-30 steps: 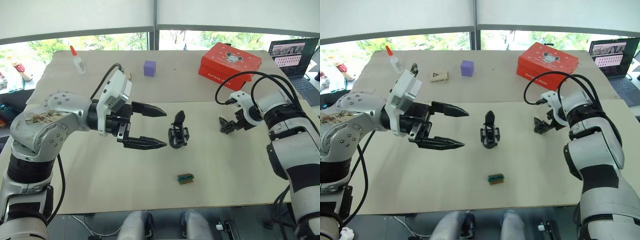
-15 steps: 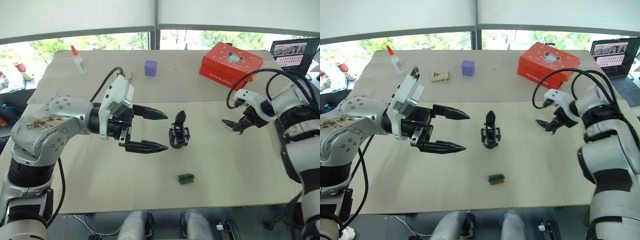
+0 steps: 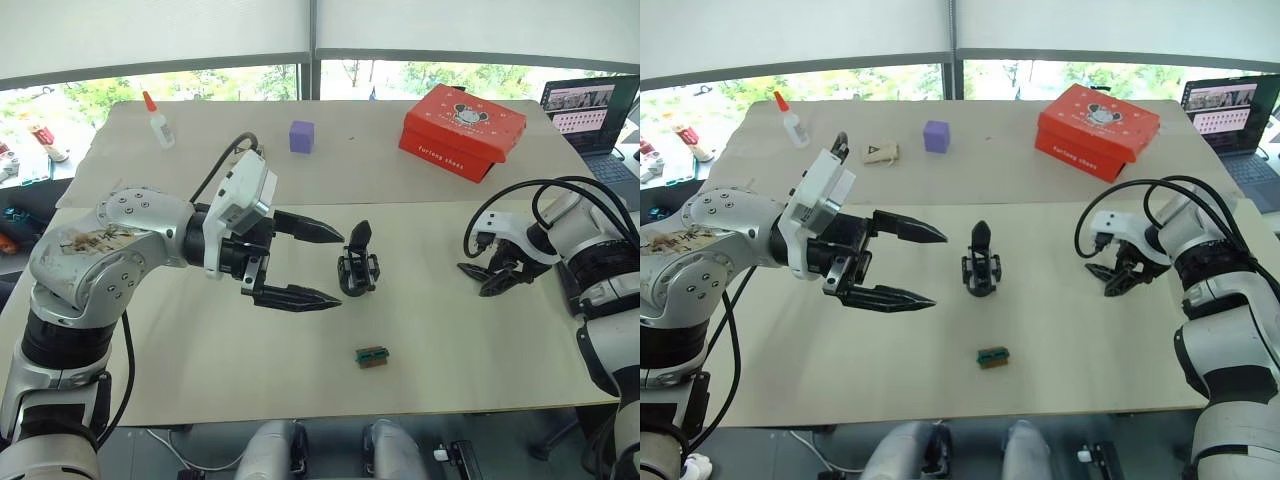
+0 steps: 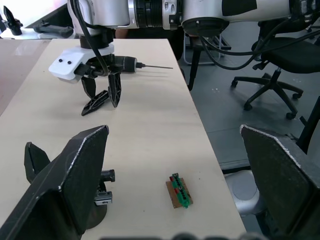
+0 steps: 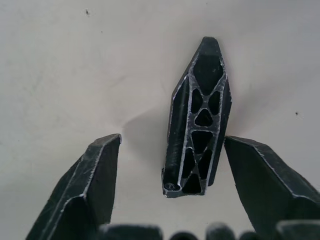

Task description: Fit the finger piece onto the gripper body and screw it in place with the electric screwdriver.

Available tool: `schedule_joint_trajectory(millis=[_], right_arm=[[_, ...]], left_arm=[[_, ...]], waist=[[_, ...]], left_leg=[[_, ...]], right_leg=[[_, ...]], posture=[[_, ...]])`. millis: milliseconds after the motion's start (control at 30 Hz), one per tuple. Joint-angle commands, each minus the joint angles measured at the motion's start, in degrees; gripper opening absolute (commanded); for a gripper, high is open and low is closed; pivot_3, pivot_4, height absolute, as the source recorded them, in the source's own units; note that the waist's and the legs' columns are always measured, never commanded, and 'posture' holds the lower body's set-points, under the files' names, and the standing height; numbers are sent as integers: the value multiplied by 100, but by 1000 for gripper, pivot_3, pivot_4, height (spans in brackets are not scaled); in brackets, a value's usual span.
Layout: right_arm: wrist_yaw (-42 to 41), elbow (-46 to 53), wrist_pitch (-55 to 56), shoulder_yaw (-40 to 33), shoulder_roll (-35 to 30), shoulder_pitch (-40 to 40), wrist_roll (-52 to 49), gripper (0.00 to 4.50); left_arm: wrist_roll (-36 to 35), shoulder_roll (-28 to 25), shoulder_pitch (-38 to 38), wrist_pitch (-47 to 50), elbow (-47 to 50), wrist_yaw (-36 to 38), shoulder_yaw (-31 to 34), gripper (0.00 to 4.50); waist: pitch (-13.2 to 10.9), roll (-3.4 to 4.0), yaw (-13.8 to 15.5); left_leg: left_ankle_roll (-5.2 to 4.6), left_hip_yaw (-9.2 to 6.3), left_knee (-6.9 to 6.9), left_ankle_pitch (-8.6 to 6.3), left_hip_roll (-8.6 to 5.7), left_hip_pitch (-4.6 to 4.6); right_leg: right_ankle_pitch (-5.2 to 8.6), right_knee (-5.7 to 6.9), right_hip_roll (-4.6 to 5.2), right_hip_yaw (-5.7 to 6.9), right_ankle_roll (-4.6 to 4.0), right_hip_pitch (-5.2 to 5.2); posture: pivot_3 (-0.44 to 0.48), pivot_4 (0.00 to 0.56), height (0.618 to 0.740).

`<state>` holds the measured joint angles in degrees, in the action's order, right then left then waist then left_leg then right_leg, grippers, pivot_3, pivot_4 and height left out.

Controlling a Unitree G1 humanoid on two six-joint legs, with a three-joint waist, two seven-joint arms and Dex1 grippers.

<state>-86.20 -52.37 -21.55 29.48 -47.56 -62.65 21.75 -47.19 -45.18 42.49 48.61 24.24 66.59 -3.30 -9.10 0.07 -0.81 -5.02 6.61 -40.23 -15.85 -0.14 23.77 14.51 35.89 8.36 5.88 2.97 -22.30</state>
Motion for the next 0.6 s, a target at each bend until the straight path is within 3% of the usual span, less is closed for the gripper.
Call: schedule_joint_trajectory(millis=[33,133,167,367,533,600], right_arm=[[56,-111,112,3,-19,-93,176,3577],[53,-174,352,40,-56,-18,240,3577],[131,-224,371,2,-31,5,235,3062],[436,-224,948,-323,-67,190,28,1117],[527,216,2407,-1044,-314,117,-599,1114],[120,998,1519,-1548,-365,313,-1221,1114]], left_arm=[[3,-24,116,-121,95,33,72,4500],[31,-19,110,-134,94,-4,79,4500],[49,-28,97,-139,101,-20,84,4500],[26,-66,54,-39,126,-148,162,4500],[-310,-222,4,254,191,-324,482,4500],[-611,-205,-76,432,231,-513,713,4500]], waist=[[0,0,-3],[0,0,0],[0,0,2],[1,-1,2],[-6,5,-28],[-13,17,-42]], left_leg=[[0,0,0,0,0,0],[0,-2,0,0,0,0],[0,-2,-2,0,0,0],[0,-5,-2,0,0,0],[0,-3,-1,0,1,-1],[0,-3,2,0,3,-2]], right_leg=[[0,0,0,0,0,0],[0,0,0,2,0,2],[0,0,0,3,0,3],[0,-1,0,4,0,5],[0,-1,0,0,0,1],[0,0,0,-1,0,1]], posture=[[0,150,740],[0,150,740],[0,150,740],[0,150,740],[0,150,740],[0,150,740]])
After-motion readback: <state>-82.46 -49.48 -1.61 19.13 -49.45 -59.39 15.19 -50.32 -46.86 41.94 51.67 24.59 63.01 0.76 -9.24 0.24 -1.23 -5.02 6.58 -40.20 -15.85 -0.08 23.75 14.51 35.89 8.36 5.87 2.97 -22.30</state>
